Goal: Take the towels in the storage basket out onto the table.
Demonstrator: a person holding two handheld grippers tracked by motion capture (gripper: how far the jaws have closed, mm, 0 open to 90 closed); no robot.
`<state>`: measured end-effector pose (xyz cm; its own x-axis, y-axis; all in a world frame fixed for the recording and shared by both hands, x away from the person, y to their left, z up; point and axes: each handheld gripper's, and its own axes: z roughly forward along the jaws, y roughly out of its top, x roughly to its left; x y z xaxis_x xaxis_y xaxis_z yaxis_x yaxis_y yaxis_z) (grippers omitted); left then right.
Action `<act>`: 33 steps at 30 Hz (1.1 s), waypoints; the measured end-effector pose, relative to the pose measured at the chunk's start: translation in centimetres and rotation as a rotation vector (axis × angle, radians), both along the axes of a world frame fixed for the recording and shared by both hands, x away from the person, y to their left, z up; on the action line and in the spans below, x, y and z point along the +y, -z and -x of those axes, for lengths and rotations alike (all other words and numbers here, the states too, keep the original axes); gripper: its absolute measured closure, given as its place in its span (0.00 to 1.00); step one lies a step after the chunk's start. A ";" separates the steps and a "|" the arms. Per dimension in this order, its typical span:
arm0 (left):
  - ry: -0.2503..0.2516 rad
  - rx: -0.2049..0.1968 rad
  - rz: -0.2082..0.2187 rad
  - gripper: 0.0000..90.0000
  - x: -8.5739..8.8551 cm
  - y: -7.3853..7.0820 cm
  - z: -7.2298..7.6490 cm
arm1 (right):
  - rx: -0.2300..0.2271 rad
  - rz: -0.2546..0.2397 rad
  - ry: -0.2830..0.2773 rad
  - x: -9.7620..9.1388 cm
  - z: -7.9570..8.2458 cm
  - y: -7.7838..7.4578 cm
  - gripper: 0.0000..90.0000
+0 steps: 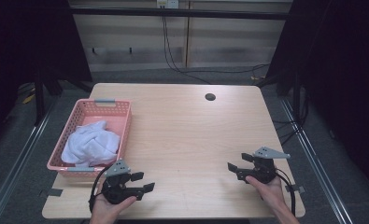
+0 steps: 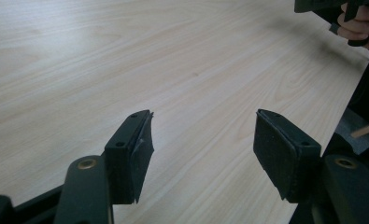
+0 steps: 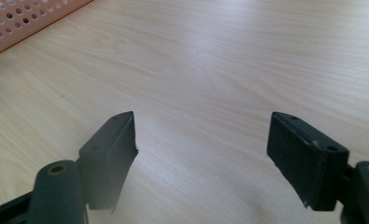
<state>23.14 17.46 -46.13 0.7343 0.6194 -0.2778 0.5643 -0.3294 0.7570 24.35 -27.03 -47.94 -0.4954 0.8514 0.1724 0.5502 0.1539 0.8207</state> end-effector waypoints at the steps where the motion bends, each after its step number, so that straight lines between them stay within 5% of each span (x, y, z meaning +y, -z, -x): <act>1: 0.000 0.000 0.000 0.39 0.0 0.0 0.0 | 0.000 0.000 0.000 0.0 0.0 0.0 0.26; 7: 0.005 -0.034 -0.055 0.38 -0.6 0.0 -0.3 | 0.020 0.009 -0.025 -0.1 0.0 0.2 0.25; 12: -0.061 -0.043 -0.015 0.41 -0.1 -0.9 -0.2 | 0.024 -0.003 -0.026 -0.3 0.1 0.1 0.23; 16: -0.045 -0.046 0.006 0.39 0.8 -2.4 0.0 | 0.024 0.006 -0.044 -0.1 0.3 -0.1 0.23; 21: -0.017 -0.048 -0.030 0.28 3.4 -4.5 -0.4 | 0.043 0.000 -0.057 0.2 0.5 -0.2 0.21; 25: -0.030 -0.042 -0.071 0.27 4.8 -4.9 -0.7 | 0.046 0.005 -0.068 0.4 0.5 -0.2 0.21; 33: -0.164 -0.055 -0.107 0.26 9.1 -6.2 -2.6 | 0.057 -0.009 -0.092 0.7 0.2 -0.1 0.21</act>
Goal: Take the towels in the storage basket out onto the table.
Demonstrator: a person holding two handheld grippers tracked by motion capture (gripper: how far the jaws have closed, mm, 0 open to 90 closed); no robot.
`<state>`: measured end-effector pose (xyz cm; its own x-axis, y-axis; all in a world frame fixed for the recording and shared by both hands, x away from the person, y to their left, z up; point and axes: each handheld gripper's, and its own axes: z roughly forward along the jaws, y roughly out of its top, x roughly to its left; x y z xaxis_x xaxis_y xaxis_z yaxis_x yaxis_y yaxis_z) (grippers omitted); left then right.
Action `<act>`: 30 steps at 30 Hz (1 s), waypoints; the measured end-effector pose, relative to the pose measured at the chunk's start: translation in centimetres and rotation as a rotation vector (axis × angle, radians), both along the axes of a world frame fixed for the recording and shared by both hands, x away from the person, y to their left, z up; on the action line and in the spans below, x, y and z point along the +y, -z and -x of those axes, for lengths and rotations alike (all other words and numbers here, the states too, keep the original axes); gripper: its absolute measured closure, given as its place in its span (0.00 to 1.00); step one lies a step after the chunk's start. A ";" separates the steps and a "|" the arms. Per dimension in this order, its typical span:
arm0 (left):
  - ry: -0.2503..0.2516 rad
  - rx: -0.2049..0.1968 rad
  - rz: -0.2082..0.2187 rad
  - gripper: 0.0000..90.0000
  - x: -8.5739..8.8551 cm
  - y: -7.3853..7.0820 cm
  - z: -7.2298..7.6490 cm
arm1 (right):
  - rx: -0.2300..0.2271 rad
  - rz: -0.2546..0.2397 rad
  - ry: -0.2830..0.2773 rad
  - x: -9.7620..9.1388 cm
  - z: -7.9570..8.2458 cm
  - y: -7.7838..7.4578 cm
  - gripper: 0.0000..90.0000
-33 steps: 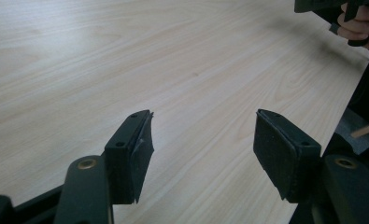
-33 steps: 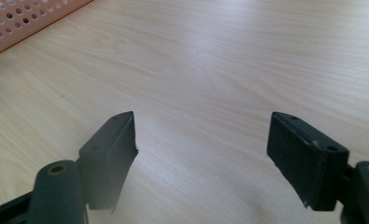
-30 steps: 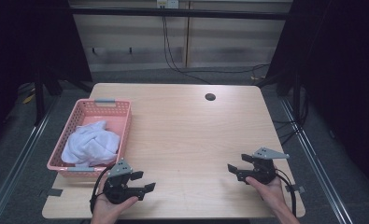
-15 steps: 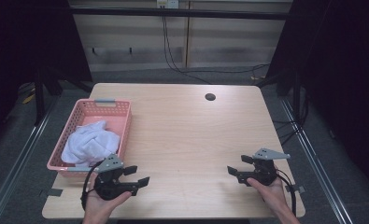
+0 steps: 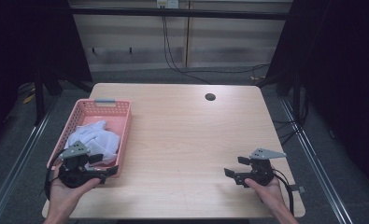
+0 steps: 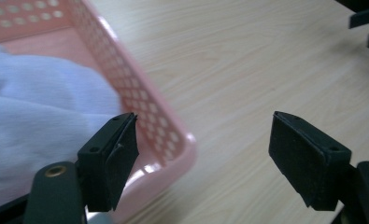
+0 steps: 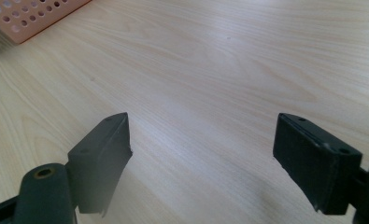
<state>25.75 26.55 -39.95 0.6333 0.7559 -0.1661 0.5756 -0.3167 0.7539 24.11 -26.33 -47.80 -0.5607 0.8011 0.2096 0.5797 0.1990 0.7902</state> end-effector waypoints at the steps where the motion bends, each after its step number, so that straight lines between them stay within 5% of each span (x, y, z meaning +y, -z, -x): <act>1: -0.009 0.002 -0.013 0.26 0.4 -0.2 -0.3 | 0.000 0.001 -0.004 0.1 0.0 0.0 0.21; 5: -0.039 -0.022 -0.095 0.24 1.5 -0.9 -1.2 | 0.012 -0.018 -0.010 0.1 0.0 0.0 0.20; 9: -0.073 -0.001 -0.109 0.24 2.9 -1.5 -2.7 | 0.017 -0.023 -0.009 0.0 -0.2 0.1 0.19; 17: -0.088 0.107 -0.180 0.18 5.0 -2.2 -7.0 | 0.022 -0.015 -0.021 0.2 -0.2 0.2 0.19; 26: -0.130 0.220 -0.259 0.18 5.6 -1.0 -10.9 | 0.038 -0.011 -0.037 0.3 -0.4 0.4 0.18; 30: -0.096 0.278 -0.287 0.19 5.1 -0.3 -12.4 | 0.035 -0.001 -0.039 0.5 -0.4 0.4 0.18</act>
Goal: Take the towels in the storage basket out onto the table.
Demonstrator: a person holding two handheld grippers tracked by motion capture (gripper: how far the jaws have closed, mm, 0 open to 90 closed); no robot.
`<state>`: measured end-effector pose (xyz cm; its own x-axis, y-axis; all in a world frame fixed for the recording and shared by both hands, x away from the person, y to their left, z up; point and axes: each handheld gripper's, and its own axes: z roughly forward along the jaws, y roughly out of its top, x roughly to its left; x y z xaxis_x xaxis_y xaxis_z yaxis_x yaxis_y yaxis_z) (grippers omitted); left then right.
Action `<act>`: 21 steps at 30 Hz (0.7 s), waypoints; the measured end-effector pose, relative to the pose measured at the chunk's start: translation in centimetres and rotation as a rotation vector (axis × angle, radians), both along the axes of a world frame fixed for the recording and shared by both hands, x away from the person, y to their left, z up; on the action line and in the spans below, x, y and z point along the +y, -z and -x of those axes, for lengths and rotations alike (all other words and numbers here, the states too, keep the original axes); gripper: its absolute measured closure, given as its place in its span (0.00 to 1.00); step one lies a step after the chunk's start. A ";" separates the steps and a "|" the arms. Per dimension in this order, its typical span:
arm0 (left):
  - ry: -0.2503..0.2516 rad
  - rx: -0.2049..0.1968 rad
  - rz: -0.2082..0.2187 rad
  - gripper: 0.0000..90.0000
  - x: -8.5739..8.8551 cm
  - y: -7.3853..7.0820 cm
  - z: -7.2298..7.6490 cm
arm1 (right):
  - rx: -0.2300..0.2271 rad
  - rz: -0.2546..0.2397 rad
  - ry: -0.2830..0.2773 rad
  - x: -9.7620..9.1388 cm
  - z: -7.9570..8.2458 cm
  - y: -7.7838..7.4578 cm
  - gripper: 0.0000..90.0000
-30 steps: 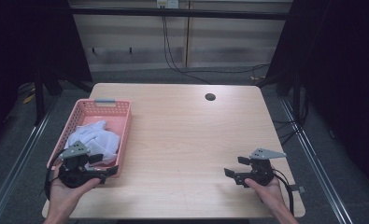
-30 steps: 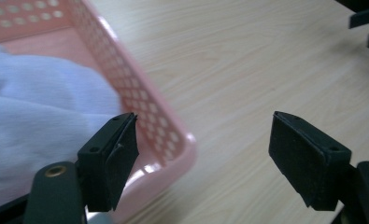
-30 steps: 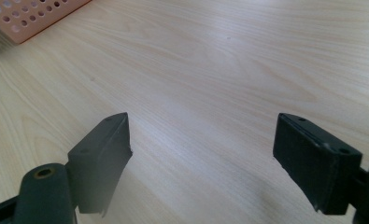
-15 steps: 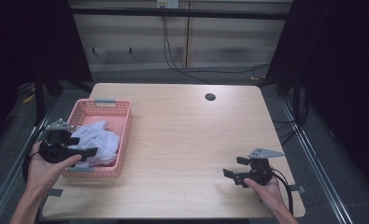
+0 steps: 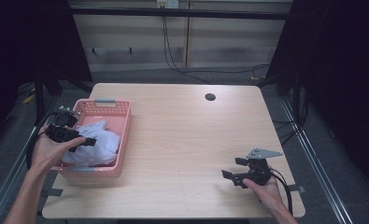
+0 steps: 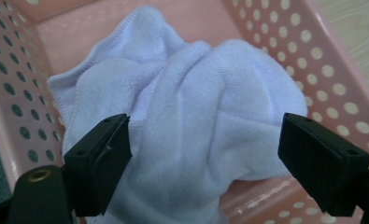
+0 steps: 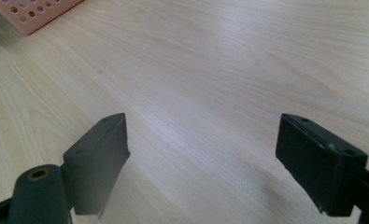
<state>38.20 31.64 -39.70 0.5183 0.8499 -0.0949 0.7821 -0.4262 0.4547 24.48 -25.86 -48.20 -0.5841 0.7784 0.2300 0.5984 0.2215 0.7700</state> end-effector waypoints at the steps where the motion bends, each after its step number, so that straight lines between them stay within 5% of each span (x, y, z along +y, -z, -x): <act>1: -0.003 0.014 -0.022 0.18 -0.1 0.2 -0.4 | 0.000 0.002 -0.004 0.0 0.0 0.0 0.18; 7: -0.034 0.088 -0.061 0.16 -0.6 1.5 -1.7 | 0.001 0.000 -0.013 0.0 0.1 0.0 0.18; 11: -0.009 0.144 -0.084 0.00 -1.6 2.3 -1.9 | 0.002 0.000 -0.021 0.0 0.0 0.0 0.19; 14: -0.011 0.166 -0.156 0.00 -2.4 3.2 -2.3 | 0.003 0.002 -0.025 0.1 0.0 0.0 0.20; 21: -0.029 0.229 -0.167 0.00 -2.8 4.1 -2.9 | 0.009 -0.003 -0.034 0.2 0.1 0.0 0.20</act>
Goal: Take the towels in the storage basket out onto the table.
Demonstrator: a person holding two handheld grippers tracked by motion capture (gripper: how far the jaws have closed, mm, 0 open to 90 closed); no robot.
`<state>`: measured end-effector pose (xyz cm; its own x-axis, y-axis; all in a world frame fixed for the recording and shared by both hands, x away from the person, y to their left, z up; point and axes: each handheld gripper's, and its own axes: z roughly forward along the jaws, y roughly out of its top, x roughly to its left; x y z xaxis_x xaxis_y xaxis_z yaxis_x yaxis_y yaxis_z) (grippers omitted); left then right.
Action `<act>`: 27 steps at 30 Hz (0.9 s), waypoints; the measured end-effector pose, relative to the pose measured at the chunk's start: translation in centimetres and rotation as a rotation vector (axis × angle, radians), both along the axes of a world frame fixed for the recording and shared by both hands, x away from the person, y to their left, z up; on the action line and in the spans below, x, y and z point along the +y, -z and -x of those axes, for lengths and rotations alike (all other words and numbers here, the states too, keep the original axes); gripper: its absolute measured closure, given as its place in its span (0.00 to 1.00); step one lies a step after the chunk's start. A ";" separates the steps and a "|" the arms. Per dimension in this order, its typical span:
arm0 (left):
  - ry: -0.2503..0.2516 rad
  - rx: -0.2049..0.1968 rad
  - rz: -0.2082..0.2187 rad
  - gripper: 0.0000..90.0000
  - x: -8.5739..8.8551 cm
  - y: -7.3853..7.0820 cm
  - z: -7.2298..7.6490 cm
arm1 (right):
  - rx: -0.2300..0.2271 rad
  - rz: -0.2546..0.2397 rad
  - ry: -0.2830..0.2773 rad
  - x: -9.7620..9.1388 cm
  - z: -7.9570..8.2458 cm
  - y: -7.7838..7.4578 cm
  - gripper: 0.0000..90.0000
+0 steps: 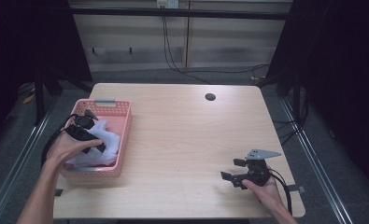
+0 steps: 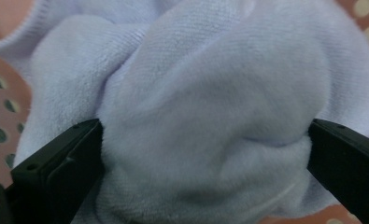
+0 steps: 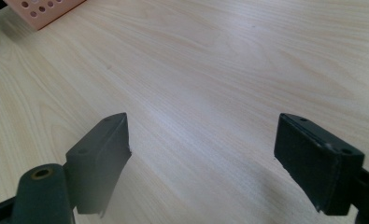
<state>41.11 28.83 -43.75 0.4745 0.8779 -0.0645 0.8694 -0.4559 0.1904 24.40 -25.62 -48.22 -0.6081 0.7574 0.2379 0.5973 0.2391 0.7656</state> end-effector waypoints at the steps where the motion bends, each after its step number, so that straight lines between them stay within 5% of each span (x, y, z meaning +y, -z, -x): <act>1: 0.000 0.000 0.000 0.00 0.0 0.0 0.0 | -0.001 0.003 0.000 0.0 0.0 0.0 0.20; 15: -0.043 0.088 -0.049 0.00 -1.0 1.4 -1.0 | -0.002 0.005 -0.023 0.4 0.1 0.0 0.21; 21: -0.038 0.107 -0.059 0.18 -1.0 0.9 -1.1 | 0.003 0.010 -0.024 0.4 0.1 0.0 0.21; 27: -0.039 0.069 -0.031 0.47 -0.5 0.1 -0.6 | 0.004 0.013 -0.023 0.4 0.2 0.0 0.21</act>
<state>41.69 28.35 -43.88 0.4355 0.8976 -0.0680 0.8971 -0.4264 0.1159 24.24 -25.24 -48.19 -0.6246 0.7462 0.2304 0.5946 0.2631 0.7598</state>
